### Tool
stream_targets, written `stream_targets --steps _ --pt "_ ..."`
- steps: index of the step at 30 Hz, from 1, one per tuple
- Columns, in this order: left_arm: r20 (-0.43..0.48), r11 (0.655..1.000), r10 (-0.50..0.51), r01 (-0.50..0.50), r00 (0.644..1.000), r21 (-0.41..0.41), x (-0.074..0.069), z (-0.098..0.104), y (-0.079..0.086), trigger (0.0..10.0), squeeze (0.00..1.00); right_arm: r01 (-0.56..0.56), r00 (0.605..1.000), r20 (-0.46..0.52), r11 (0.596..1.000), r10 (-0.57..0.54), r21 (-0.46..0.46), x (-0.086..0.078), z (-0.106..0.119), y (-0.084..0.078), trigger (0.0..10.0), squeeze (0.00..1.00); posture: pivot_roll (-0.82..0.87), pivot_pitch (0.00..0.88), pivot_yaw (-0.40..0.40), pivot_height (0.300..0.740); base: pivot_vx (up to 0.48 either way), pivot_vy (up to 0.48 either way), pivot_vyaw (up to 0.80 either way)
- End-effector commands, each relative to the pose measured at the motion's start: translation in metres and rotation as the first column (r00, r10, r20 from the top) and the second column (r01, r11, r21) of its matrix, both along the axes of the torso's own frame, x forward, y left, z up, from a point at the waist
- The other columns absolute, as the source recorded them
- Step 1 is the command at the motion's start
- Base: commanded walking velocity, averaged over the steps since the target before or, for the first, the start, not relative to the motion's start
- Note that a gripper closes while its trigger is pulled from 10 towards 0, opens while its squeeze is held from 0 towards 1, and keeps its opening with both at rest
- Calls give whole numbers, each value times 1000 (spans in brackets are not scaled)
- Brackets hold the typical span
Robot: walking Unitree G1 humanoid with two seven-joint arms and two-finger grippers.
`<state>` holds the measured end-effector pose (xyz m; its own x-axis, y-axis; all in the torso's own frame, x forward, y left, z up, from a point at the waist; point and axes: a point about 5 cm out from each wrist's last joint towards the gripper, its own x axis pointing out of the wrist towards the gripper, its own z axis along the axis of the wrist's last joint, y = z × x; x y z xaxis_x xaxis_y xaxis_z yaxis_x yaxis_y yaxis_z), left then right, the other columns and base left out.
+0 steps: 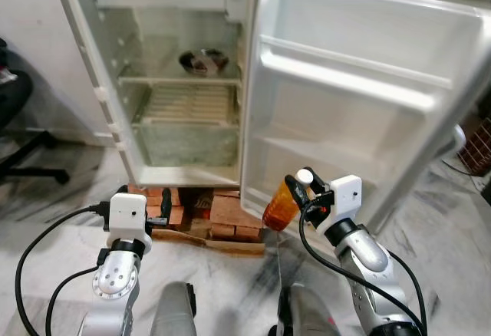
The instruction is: Restocking fridge
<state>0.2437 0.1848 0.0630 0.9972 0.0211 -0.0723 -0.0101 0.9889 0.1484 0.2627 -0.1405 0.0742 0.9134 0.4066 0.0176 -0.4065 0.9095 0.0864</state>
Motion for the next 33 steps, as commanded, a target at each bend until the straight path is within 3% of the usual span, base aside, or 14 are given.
stream_targets --steps 1,20,33 --pt "-7 1000 11 -11 1000 5 -2 -1 1 10000 0 1 999 40 1000 -1 0 7 10 1 10000 0 43 0 -36 608 0 0 0" --pt "-6 1000 7 -6 1000 11 -3 -2 2 10000 0 23 998 59 1000 -22 -19 12 11 3 10000 0 46 0 -33 608 0 0 0" --pt "-7 1000 -4 5 1000 12 -4 -2 1 10000 0 33 996 79 999 -30 -34 13 14 1 10000 0 45 0 -34 608 290 0 0"
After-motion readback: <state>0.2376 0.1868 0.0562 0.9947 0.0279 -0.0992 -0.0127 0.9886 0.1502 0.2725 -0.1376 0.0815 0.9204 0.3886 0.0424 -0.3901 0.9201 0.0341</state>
